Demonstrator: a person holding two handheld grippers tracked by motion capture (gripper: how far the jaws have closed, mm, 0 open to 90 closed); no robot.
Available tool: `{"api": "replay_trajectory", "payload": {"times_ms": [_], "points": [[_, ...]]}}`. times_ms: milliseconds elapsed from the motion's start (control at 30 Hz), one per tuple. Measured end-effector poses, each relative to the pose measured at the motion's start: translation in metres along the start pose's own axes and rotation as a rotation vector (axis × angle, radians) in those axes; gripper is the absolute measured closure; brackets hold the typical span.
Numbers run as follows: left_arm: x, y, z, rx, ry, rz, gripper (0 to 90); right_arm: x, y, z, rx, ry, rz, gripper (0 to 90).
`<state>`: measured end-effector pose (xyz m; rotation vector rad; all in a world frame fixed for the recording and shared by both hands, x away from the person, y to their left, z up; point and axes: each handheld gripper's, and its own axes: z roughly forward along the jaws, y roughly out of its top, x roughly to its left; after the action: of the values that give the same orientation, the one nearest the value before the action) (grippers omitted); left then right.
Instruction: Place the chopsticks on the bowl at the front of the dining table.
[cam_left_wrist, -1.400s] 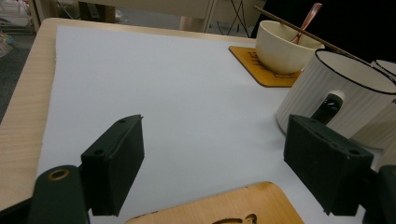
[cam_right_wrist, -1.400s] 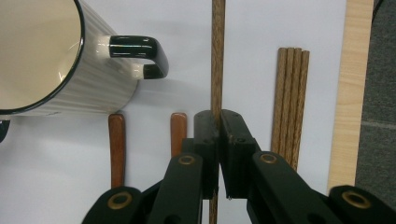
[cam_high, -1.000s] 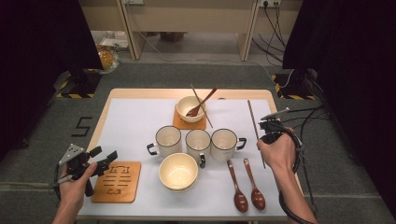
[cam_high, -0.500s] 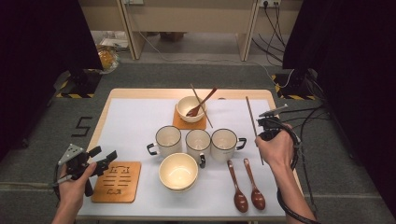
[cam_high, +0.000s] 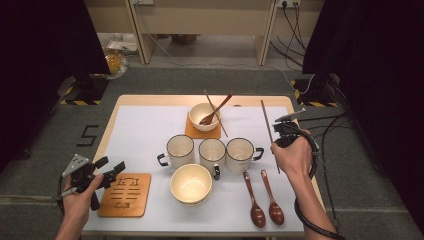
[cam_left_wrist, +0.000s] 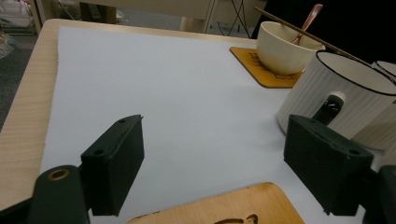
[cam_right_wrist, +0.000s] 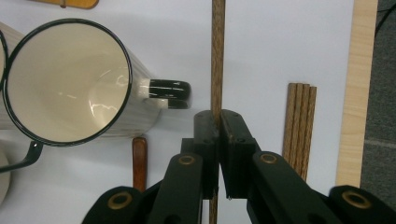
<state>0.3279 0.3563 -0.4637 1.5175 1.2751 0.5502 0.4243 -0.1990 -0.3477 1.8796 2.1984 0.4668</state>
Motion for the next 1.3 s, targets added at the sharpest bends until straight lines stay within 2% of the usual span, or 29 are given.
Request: {"api": "replay_trajectory", "payload": {"times_ms": [1300], "points": [[0.001, 0.000, -0.001, -0.001, 0.001, -0.002, 19.6, 0.018, 0.017, -0.004, -0.022, 0.022, -0.024, 85.7]]}}
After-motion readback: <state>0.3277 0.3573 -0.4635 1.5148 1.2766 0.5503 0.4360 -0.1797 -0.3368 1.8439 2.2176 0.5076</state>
